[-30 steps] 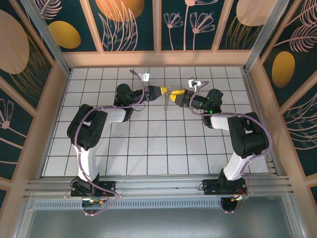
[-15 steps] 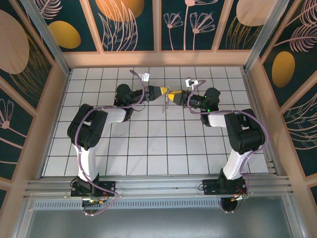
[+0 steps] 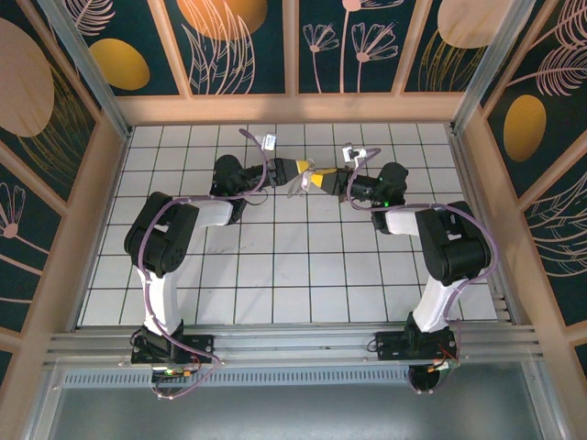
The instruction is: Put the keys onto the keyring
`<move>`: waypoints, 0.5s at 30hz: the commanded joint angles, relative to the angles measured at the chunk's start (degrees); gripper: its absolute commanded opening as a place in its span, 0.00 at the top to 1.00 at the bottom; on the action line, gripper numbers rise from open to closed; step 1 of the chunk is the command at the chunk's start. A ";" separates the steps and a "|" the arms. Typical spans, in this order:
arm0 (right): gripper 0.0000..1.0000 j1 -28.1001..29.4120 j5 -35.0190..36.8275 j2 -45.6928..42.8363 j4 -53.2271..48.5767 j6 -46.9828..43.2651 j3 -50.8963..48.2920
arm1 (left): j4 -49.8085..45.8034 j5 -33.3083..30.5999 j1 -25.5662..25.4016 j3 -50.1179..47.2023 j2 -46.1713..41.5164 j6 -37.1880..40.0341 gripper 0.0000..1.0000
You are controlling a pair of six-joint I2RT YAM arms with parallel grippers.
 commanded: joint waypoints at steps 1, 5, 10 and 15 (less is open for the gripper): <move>1.00 0.01 -1.59 -0.42 0.98 -1.12 0.44 | 3.65 0.28 -0.26 0.14 0.17 -0.35 1.00; 1.00 -0.73 -2.31 -0.86 -0.87 -2.51 -0.24 | 3.70 0.27 -0.26 0.07 0.09 -0.31 1.00; 1.00 -1.15 -2.85 -1.08 -4.07 -4.60 -0.34 | 3.64 0.20 -0.26 0.08 0.11 -0.33 1.00; 1.00 -1.14 -3.05 -1.03 -5.14 -4.96 -0.15 | 3.74 0.20 -0.19 0.06 0.15 -0.38 1.00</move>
